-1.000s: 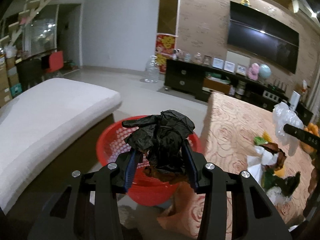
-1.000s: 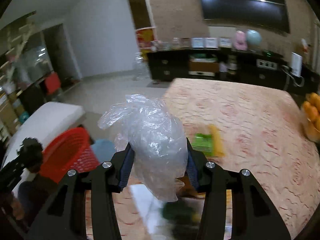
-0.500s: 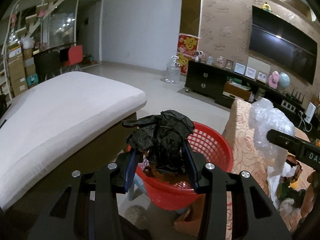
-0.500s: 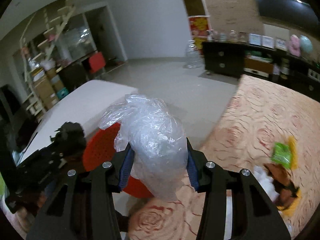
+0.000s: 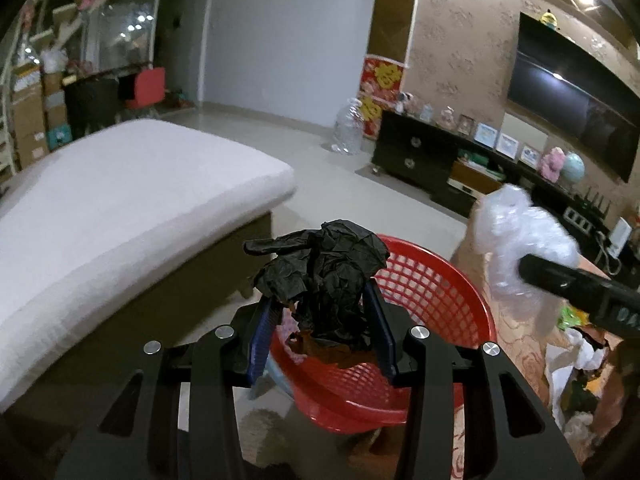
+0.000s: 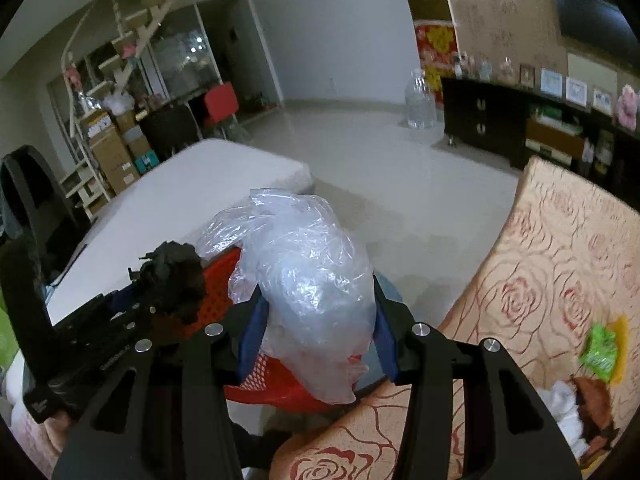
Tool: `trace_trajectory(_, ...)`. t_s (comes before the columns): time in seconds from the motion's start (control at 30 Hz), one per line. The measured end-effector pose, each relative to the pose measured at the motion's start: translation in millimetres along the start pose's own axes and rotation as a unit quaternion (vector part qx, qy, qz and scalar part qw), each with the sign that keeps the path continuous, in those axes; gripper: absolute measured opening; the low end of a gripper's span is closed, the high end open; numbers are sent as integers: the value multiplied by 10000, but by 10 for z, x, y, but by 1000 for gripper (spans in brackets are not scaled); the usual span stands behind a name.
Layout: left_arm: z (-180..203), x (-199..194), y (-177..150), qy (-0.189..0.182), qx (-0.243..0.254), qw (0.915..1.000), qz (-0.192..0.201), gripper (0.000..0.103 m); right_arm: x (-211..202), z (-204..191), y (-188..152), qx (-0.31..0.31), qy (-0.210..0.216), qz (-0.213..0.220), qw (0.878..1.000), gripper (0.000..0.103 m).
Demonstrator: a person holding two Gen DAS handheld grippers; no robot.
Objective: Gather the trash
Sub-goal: 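Carry both bags over the red wastebasket and open both tools to drop them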
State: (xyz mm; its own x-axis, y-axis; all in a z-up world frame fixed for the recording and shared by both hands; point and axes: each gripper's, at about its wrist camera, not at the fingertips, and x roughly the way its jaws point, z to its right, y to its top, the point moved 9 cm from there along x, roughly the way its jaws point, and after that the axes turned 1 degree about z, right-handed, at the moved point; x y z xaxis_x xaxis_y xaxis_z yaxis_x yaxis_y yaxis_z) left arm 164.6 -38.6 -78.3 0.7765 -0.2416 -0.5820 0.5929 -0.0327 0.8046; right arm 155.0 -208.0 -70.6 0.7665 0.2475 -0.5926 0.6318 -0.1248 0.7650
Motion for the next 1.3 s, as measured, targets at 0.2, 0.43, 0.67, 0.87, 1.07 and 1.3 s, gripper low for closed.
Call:
trace_trajectory(0.2, 67, 180, -118, -89, 121, 9996, -234, 41, 212, -122, -123, -31, 54, -220, 9997, 46)
trace_trajectory(0.43, 63, 272, -190, -124, 148, 9991, -367, 41, 305, -197, -128, 36, 159, -260, 9995, 52)
trace_trajectory(0.67, 42, 302, -207, -153, 110, 9989, -418, 50, 281, -183, -80, 167, 205, -133, 9996, 71)
trace_trajectory(0.87, 61, 293, -168, -186, 93, 9992, -328, 73, 196, -126, -32, 269, 224, -64, 9994, 73)
trace_trajectory(1.07, 71, 233, -162, -174, 152, 9995, -199, 80, 98, -23, -8, 381, 162, 21, 9991, 73)
trace_trajectory(1.3, -11, 133, -170, 27, 211, 9998, 44, 83, -57, 84, -7, 380, -79, 154, 9991, 74)
